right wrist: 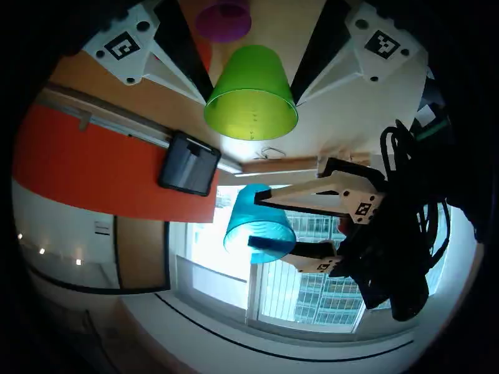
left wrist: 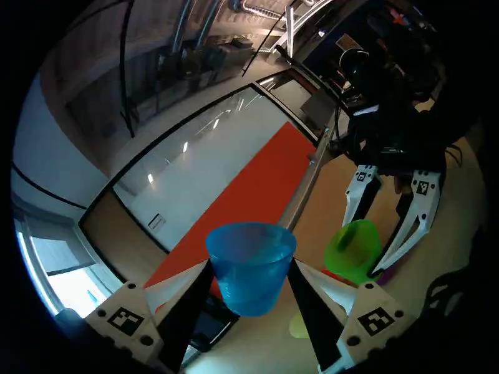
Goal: Pour water
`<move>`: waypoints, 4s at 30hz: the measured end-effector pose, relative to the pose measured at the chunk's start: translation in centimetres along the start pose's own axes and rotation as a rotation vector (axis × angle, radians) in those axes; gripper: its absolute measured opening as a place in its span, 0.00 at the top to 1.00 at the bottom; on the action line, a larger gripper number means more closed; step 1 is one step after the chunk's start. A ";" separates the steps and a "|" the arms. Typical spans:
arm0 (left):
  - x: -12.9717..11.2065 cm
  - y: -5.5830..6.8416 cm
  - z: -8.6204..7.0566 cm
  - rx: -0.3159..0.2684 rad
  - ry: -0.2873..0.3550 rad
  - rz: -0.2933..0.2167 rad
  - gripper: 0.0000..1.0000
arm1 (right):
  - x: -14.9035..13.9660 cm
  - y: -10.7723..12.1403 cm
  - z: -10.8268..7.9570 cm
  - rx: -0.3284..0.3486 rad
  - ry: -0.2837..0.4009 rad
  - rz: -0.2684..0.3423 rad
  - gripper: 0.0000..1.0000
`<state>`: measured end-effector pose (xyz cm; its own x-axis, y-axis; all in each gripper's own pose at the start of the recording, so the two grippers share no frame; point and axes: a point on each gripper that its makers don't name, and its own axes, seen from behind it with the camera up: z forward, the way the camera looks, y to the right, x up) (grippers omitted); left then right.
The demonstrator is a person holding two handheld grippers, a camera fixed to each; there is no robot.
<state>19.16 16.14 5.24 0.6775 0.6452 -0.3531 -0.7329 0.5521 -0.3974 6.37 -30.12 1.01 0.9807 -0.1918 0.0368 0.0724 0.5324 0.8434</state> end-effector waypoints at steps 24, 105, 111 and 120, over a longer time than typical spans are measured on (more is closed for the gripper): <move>2.0 -1.3 0.6 0.050 0.025 0.195 0.18 | 0.6 -1.5 1.3 0.033 0.011 0.001 0.12; 6.1 -3.7 -0.3 0.140 0.056 0.622 0.18 | 0.6 -1.4 0.8 0.033 0.021 -0.017 0.12; 6.6 -3.5 -0.2 0.149 0.059 0.670 0.18 | 0.6 -1.4 0.9 0.029 0.022 -0.016 0.12; 7.6 -3.8 -0.3 0.168 0.068 0.756 0.18 | 0.7 -1.4 0.9 0.027 0.028 -0.013 0.12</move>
<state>27.09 18.76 3.79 -0.0115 0.8478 -0.5302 -0.9933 0.0513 0.1035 6.82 -31.73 0.30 0.9844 -0.1758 0.0109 0.0811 0.5073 0.8580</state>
